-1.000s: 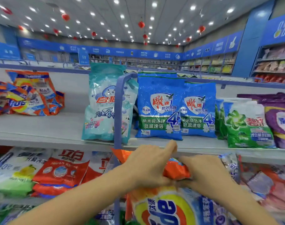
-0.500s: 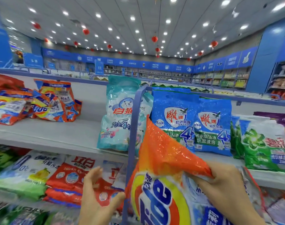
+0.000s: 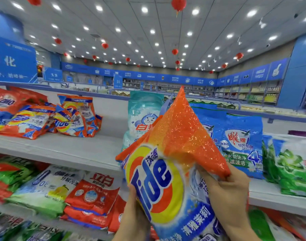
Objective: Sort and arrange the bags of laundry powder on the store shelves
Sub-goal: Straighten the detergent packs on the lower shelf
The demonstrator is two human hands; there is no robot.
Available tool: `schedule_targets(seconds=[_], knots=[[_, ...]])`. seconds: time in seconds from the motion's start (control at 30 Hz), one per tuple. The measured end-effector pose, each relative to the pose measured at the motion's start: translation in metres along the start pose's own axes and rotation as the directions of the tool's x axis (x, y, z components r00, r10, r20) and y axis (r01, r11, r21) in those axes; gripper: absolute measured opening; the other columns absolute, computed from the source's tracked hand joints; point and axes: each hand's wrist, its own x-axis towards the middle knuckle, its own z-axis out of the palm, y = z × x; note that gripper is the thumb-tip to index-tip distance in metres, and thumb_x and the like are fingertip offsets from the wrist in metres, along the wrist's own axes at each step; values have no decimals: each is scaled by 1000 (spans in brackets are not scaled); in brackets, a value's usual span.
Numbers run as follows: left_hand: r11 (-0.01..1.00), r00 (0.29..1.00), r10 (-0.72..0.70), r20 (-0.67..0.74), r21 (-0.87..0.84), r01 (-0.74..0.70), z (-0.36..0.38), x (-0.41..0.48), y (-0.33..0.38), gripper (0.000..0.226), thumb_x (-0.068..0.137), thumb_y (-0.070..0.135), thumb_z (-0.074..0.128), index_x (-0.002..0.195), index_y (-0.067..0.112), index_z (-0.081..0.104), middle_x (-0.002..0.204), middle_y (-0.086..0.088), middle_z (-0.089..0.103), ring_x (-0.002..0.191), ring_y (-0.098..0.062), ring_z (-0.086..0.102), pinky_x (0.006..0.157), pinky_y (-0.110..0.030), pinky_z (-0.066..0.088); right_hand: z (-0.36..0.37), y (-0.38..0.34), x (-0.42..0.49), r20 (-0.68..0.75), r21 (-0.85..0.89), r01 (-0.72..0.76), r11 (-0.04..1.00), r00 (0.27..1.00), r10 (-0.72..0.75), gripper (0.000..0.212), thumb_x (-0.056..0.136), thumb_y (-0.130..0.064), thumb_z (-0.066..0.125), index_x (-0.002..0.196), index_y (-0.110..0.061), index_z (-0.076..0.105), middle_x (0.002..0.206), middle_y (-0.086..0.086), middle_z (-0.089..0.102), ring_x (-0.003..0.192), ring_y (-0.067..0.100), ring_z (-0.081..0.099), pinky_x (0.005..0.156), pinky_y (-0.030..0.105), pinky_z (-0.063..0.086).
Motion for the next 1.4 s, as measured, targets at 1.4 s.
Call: schedule_targets(seconds=[1.4], knots=[[440,679,731,66,716,-543,-72,11,334,43,62,44,71,94,15,71,86,-11,75,74,-29,73,63,-37,56,276,-16,35,406,457,-549,700,829,385,40,66,-33,75,68,6,65,62,21,65,60,21,58,61,37,47]])
